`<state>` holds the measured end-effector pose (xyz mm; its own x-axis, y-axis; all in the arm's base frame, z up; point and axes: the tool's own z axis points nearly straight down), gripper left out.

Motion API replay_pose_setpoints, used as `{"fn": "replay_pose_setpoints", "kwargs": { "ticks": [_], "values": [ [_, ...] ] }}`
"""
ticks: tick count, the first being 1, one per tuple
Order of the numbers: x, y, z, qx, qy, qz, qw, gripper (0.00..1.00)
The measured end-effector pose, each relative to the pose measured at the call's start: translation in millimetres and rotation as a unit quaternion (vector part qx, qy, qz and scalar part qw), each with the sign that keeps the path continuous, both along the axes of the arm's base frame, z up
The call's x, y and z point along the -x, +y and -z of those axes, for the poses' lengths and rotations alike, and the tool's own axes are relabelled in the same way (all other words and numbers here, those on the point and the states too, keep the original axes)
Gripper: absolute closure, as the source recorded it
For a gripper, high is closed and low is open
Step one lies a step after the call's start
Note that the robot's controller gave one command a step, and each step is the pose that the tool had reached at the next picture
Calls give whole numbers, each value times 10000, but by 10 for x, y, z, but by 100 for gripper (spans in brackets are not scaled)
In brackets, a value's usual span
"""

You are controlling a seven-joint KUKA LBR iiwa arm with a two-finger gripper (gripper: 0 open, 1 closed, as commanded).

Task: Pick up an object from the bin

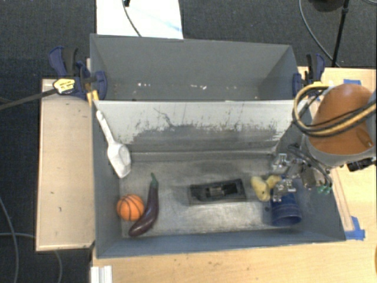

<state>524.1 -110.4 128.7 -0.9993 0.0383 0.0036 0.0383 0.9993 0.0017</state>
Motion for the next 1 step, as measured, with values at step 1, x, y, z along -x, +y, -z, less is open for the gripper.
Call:
{"fn": "replay_pose_setpoints", "kwargs": {
  "ticks": [1],
  "values": [
    [23,59,-895,11,-29,-87,10000,100]
  ]
}}
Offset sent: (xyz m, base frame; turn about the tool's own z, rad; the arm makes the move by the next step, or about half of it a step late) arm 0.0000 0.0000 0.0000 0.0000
